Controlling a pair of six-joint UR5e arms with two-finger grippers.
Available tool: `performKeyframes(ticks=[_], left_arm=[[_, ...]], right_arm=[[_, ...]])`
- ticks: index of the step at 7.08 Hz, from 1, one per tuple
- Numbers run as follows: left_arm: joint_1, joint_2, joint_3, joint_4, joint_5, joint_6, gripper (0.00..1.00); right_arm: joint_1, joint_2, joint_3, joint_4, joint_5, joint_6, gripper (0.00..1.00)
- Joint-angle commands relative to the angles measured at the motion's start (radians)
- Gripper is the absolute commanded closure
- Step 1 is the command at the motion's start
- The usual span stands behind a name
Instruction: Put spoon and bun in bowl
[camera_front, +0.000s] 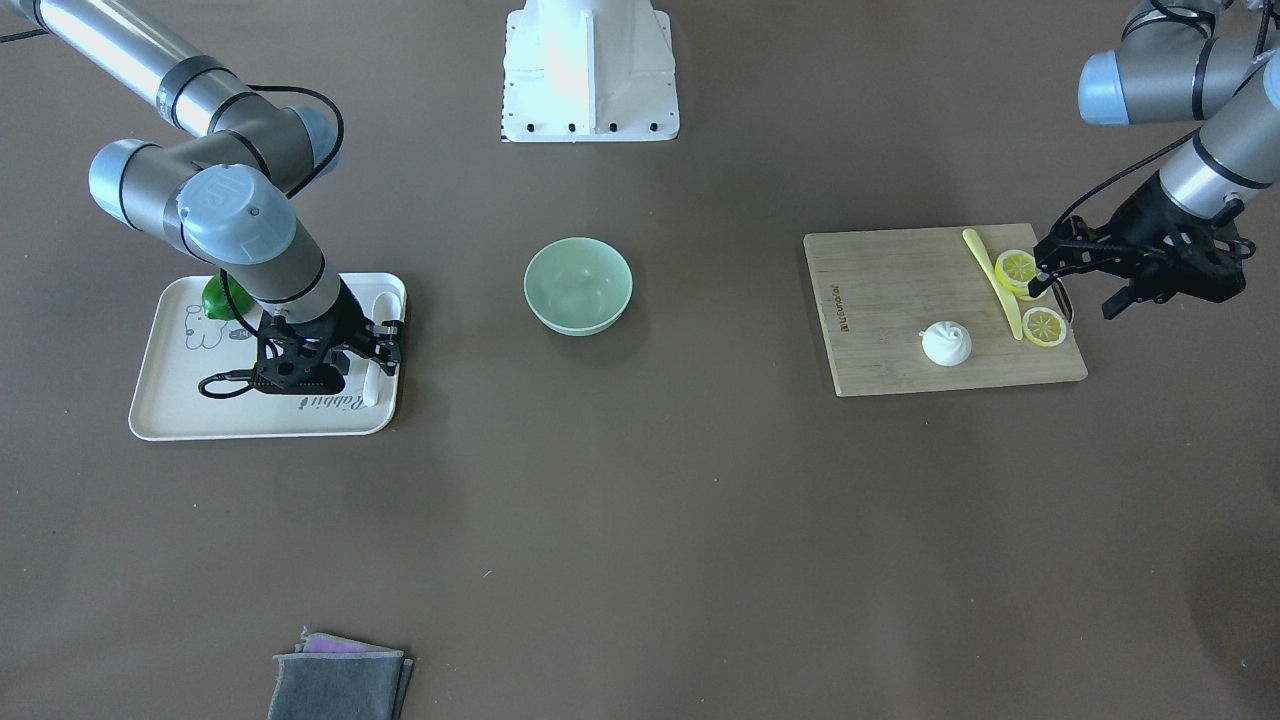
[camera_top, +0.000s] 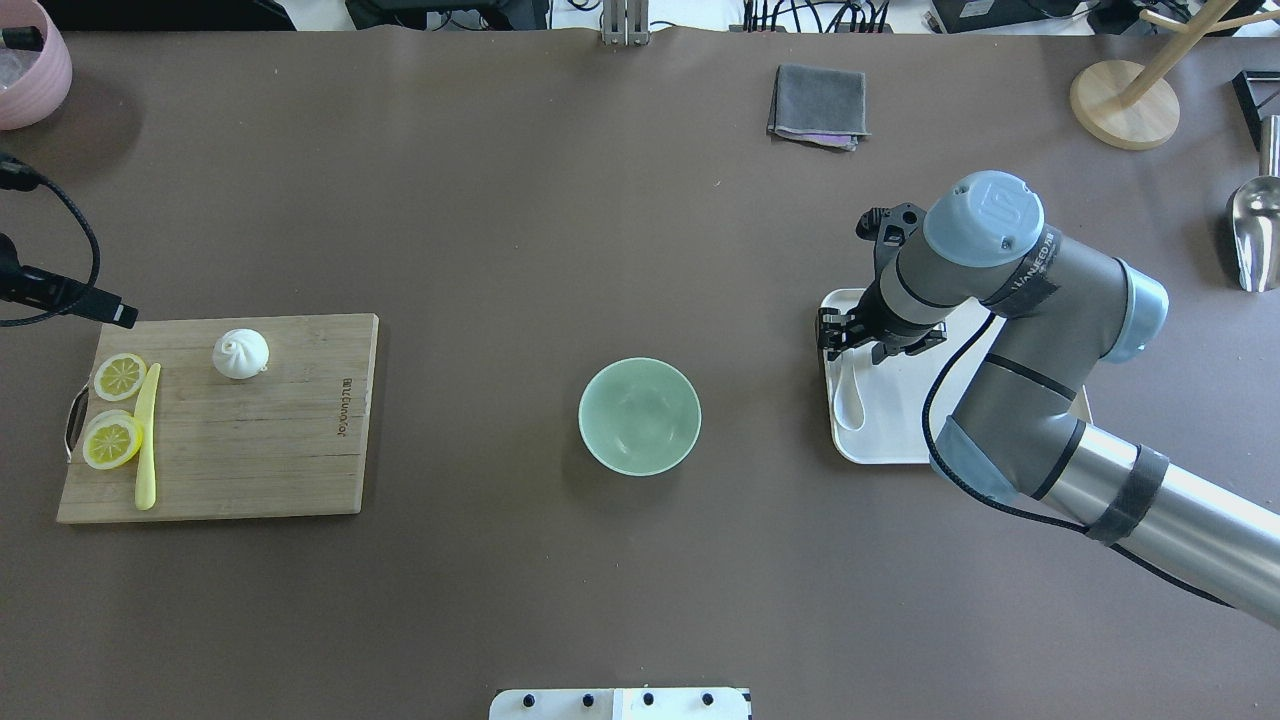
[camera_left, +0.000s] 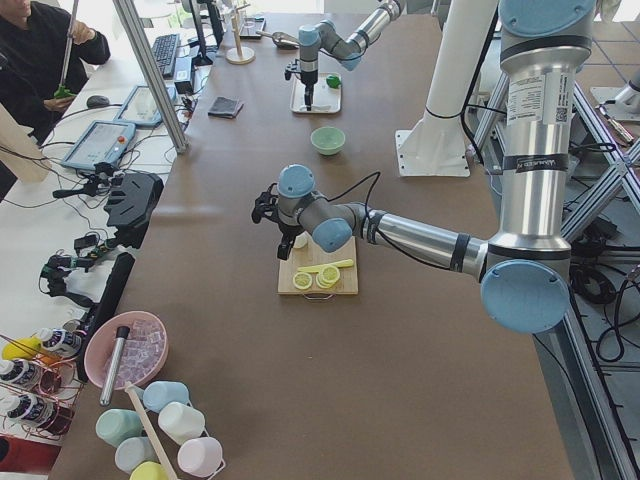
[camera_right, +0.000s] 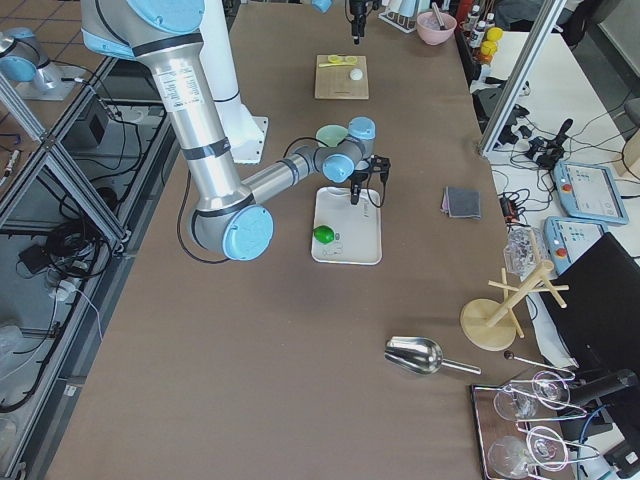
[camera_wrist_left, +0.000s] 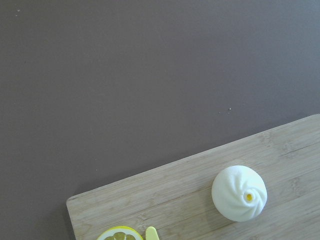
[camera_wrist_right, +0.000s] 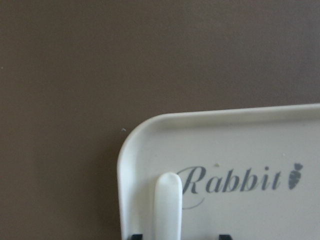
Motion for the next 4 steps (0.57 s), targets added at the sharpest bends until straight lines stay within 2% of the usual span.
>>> performKeyframes(ticks=[1,4], left_arm=[[0.000,-0.008,0.002,0.000,-0.002,0.000,0.02],[0.002,-0.025,-0.005,0.000,-0.003,-0.015,0.02]], right_arm=[[-0.008,0.021,-0.001,0.000,0.001,0.055,1.00],[0.023,0.030,0.019,-0.008,0.027,0.061,1.00]])
